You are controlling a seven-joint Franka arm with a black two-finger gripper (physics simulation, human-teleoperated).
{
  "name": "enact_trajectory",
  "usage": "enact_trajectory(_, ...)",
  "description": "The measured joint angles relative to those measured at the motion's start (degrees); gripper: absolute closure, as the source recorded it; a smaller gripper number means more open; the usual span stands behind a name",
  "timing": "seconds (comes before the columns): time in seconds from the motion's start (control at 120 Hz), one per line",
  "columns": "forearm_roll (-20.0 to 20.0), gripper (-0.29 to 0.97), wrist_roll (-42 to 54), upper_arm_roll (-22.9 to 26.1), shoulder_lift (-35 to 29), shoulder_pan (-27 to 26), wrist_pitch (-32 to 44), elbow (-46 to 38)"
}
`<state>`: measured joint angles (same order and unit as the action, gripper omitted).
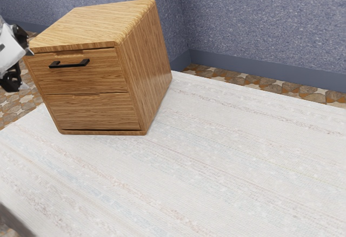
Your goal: Pull the drawer handle with one arm to open the drawer
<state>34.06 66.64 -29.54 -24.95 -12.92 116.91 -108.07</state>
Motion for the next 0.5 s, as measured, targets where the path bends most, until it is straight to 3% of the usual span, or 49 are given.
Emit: enact_trajectory(0.5, -1.04, 0.00, 0.32, -0.43, 0.01, -0.64, 5.85, -2.05)
